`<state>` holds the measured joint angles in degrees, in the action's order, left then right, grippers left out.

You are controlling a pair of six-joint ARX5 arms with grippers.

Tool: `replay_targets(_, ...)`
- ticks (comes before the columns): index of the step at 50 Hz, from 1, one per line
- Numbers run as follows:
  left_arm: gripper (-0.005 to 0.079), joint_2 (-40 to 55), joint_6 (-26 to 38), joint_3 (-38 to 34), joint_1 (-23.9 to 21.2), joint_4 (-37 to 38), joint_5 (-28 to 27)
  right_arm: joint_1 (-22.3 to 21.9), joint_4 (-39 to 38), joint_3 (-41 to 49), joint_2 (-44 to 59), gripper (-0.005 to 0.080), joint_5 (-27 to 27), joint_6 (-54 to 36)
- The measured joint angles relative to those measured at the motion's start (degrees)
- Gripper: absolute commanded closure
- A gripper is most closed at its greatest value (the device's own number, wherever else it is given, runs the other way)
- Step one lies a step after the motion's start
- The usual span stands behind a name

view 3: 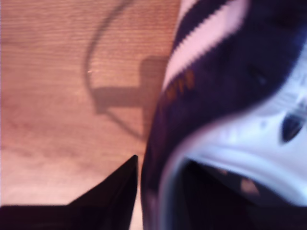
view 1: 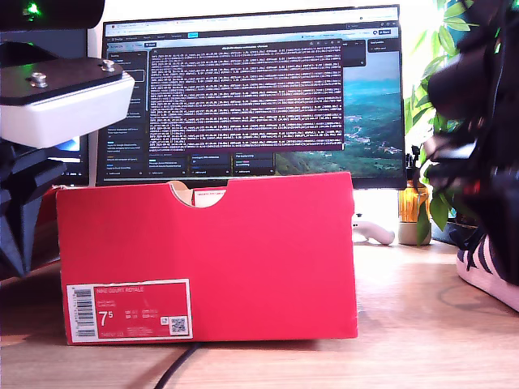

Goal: Pack the blue shoes by picking the first shoe and placing it inside the red shoebox, left side, then picking and rotating the second shoe and placing it in the shoebox

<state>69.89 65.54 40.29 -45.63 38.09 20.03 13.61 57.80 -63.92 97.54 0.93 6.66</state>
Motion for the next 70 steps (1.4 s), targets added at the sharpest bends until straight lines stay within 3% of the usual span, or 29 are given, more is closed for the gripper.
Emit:
replay_targets(1,0.0762,0.0,0.0,0.0,0.0,0.0,0.0,0.0,-0.07,-0.02,-0.04,0.0775,0.02,-0.2)
replay_targets(24,0.0762,0.0,0.46,0.0,0.02,-4.28,-3.69,-0.07,-0.85,0.0,-0.15,0.0765,5.14,-0.76)
replay_targets(32,0.0762,0.0,0.46,0.0,0.02,-4.74,-4.24,0.5,-2.19,0.0,-0.61,0.0765,9.84,-0.66)
replay_targets(43,0.0762,0.0,0.48,0.0,0.02,-4.83,-5.18,4.26,-1.92,-0.22,-6.75,0.0765,18.78,-0.24)
replay_targets(54,0.0762,0.0,0.46,0.0,0.02,-4.76,-5.18,6.1,2.62,-12.33,-13.99,0.0765,19.37,2.97)
replay_targets(61,0.0762,0.0,0.48,0.0,0.02,-4.7,-5.27,7.41,-1.2,-18.45,-15.08,0.0765,19.69,5.35)
replay_targets(70,0.0761,0.0,0.48,0.0,0.02,-4.7,-5.38,13.42,-5.55,-17.92,-12.76,0.0765,20.57,9.38)
